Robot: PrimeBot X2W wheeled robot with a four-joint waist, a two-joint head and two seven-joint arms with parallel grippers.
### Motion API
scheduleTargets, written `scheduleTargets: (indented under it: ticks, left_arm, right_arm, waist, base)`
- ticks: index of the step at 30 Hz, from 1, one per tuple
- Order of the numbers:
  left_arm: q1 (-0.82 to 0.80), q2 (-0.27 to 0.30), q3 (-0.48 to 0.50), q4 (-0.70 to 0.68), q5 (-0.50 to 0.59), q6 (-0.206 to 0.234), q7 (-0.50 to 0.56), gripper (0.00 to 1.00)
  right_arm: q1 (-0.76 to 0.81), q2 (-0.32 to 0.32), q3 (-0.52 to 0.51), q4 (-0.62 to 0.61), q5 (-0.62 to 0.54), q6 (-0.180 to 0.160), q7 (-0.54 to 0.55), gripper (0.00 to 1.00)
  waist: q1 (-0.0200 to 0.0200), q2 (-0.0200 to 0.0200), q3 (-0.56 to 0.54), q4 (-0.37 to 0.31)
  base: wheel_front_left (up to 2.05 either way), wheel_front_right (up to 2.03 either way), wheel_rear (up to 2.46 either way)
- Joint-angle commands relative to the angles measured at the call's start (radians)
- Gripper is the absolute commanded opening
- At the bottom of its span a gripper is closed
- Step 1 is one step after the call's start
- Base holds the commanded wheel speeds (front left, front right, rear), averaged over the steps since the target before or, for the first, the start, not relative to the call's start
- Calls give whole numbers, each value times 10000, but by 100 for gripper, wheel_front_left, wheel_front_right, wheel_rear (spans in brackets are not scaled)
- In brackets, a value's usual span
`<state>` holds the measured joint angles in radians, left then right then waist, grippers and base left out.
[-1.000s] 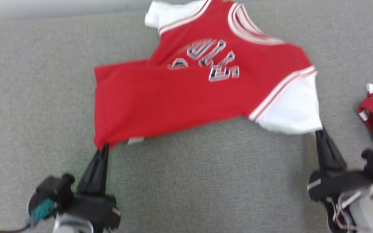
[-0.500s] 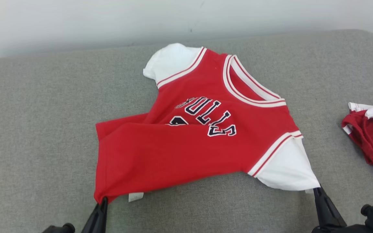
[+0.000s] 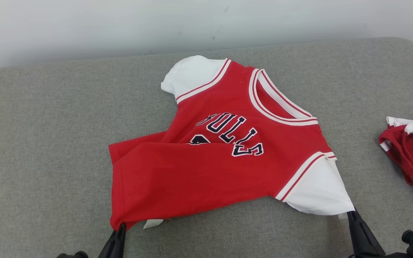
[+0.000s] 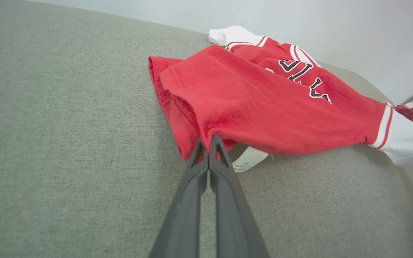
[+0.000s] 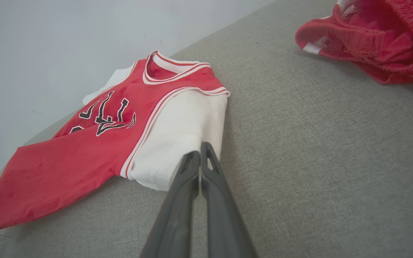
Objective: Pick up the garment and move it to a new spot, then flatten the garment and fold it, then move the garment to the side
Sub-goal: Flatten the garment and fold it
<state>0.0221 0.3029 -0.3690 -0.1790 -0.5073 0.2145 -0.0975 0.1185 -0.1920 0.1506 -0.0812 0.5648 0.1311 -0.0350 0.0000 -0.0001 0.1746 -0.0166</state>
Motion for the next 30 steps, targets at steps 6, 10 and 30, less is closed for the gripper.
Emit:
scheduleTargets:
  ticks: [6,10,30]
  left_arm:
    - [40,106,17,-131,-38,36,-26,0]
    - [-16,146,39,-258,-37,59,-7,0]
    - [-6254,1114,940,-1772,834,-831,860,0]
  right_arm:
    - [121,71,-131,-244,-185,-8,86,0]
    - [17,54,-186,-391,-260,-8,52,0]
    - [-7495,-2077,208,-1605,-1455,-8,-431,0]
  waist:
    - [0,1,-57,-10]
    - [0,1,-108,-32]
    - [0,1,-104,-79]
  base:
    - [0,0,0]
    - [0,0,0]
    - [0,0,0]
